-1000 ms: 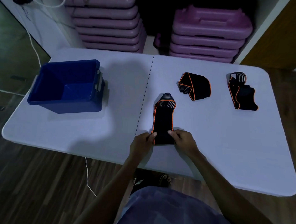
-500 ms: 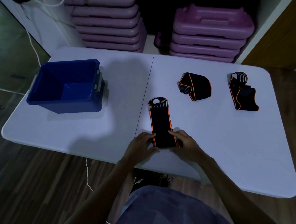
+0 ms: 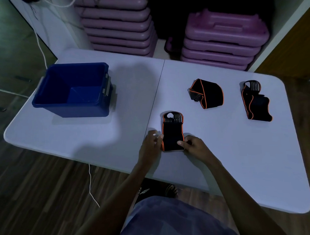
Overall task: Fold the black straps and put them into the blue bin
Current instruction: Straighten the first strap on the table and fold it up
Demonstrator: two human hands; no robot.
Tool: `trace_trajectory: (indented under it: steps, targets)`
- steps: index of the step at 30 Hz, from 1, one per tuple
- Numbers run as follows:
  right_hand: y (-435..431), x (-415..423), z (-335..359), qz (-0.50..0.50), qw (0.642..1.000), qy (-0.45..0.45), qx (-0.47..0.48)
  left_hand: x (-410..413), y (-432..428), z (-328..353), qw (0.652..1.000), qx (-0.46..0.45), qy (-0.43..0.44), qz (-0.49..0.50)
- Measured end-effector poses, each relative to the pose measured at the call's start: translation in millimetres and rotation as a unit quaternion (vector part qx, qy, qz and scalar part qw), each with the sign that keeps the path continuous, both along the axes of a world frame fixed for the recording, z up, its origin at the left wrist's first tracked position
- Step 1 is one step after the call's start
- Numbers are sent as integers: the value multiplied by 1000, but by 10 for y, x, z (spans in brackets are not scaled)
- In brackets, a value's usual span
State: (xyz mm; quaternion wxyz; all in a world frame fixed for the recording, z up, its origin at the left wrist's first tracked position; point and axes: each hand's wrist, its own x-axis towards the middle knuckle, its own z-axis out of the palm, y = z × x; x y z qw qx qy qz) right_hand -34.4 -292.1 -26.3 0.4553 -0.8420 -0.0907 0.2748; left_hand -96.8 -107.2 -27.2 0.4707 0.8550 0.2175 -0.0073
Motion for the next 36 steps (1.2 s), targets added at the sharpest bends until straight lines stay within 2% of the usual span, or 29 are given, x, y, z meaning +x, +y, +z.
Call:
trace_trajectory:
  steps: [3,7,10,13,16,21,24,28,31,36]
  targets:
    - [31,-63,-4,-53,998,3,37,-106,-17,-35,997,-24,-34,-61]
    - [8,-210,-63,-36,997,-65,30,-216,71,-128,989,8,-46,-138]
    - [-16,-250,-67,-2,993,-95,67,-188,62,-11,992,1,-52,-117]
    - [5,-206,-1,50,988,-107,95,-130,13,52,996,-6,-3,-93]
    - [-11,-161,3,60,989,-122,62,-38,5,12,998,-21,35,-57]
    - [0,-83,6,22,995,-102,1,210,57,119,991,-86,104,-3]
    - [45,-66,30,9,996,-87,4,309,68,139,987,-94,124,49]
    - [128,-94,56,-14,998,-54,10,194,2,123,986,-93,81,116]
    - [282,-140,77,-22,999,-31,-4,39,20,156,990,-28,16,134]
    - [915,-260,164,29,998,-41,-48,-78,410,173,979,-18,8,203]
